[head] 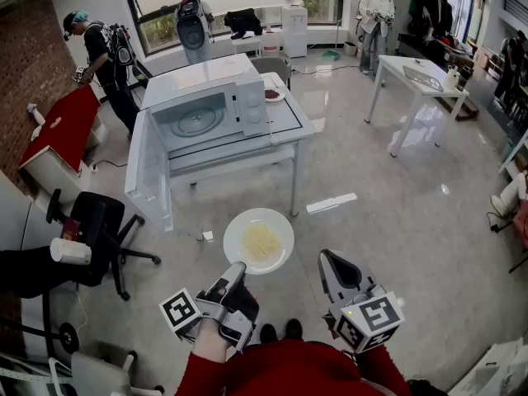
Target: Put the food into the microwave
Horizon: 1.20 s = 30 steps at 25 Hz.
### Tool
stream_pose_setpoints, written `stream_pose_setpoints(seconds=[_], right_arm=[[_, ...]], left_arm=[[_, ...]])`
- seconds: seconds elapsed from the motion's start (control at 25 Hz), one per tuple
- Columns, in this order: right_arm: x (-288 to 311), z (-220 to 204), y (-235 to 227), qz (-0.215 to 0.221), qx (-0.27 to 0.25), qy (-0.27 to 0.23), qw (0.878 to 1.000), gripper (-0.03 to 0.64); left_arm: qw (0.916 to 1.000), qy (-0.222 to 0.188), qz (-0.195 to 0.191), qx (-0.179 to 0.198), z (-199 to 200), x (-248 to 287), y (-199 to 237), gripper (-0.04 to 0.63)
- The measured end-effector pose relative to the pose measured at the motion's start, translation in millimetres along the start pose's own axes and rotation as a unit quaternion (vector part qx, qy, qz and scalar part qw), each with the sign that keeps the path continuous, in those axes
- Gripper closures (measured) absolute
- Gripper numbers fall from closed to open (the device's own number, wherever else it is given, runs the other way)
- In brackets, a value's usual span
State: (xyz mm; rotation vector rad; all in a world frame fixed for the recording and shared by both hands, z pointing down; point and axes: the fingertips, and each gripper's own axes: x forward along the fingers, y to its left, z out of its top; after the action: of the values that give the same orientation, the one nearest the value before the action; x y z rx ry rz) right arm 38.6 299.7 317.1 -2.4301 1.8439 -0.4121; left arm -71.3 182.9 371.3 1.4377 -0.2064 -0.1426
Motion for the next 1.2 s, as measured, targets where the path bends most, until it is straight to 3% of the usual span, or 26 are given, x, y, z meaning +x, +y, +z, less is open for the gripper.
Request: stream_pose_setpoints(seconds=[0.44, 0.72, 1.2], right_arm=[[5.6, -2.2, 0.9, 0.006, -0.009, 0.011, 1.0, 0.603], [10.4, -6.7, -10.0, 0.016, 0.023, 0.023, 0.999, 0.603], [14.0, -0.4, -42.3, 0.024, 0.011, 0.037, 0.999, 0.603]], left_arm=[[0.9999, -0.008, 0.004, -0.008, 3.7, 1.6, 4.8, 0.575], [0.9997, -0.018, 0.013, -0.008, 5.6, 11.7, 6.7, 0.577], [0.9975, -0.066, 0.008, 0.023, 19.9, 32.3, -8.4, 0.575]])
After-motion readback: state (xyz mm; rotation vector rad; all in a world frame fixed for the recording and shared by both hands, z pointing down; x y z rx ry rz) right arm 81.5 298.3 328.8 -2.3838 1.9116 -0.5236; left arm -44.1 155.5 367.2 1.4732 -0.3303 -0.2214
